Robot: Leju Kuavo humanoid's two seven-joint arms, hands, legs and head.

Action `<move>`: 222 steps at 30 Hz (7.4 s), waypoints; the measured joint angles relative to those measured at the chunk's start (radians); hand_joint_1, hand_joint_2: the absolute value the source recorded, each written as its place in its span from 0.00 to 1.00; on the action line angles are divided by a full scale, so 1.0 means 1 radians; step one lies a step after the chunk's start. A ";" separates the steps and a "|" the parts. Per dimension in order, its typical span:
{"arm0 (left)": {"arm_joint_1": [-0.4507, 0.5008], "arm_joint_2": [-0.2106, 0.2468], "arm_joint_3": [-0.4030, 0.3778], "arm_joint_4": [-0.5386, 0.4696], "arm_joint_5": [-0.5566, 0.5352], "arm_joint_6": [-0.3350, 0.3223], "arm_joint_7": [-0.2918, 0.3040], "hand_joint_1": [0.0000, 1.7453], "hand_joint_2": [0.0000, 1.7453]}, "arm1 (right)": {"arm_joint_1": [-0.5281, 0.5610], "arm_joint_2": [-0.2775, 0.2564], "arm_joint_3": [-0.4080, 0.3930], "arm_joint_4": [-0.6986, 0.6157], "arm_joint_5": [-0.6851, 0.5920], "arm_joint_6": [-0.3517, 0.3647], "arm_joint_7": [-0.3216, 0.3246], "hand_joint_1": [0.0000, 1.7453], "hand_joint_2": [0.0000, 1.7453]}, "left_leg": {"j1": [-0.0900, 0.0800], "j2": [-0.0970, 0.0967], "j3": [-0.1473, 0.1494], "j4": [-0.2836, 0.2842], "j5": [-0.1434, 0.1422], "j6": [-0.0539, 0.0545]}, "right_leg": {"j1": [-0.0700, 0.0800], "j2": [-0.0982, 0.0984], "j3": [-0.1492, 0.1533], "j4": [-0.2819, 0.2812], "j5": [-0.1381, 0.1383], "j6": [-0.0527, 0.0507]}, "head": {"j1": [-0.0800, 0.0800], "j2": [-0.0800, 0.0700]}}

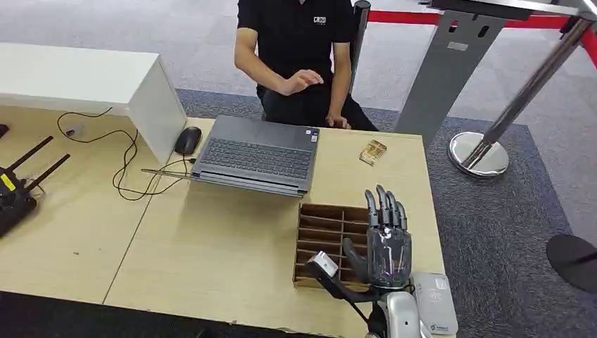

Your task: Pass the card to the sensor for recognition and then transmit it.

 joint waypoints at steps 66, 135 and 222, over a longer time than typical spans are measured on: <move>0.001 0.000 0.021 0.000 -0.015 0.000 -0.008 0.00 1.00 | -0.012 0.002 -0.007 0.035 -0.008 0.000 0.017 0.00 1.00 | 0.000 0.000 0.000 0.000 0.000 0.000 | 0.000 0.000 0.000 0.000 0.000 0.000 | 0.000 0.000; 0.002 0.000 0.021 0.000 -0.007 0.000 -0.008 0.00 1.00 | -0.015 0.041 -0.093 0.074 0.001 0.000 -0.030 0.16 1.00 | 0.000 0.000 0.000 0.000 0.000 0.000 | 0.000 0.000 0.000 0.000 0.000 0.000 | 0.000 0.000; 0.006 0.000 0.060 0.000 -0.042 0.000 -0.016 0.00 1.00 | 0.008 -0.020 -0.106 -0.038 0.052 -0.001 0.124 1.00 1.00 | 0.000 0.000 0.001 0.000 0.000 0.000 | 0.000 0.000 0.000 0.000 0.000 0.000 | 0.000 0.000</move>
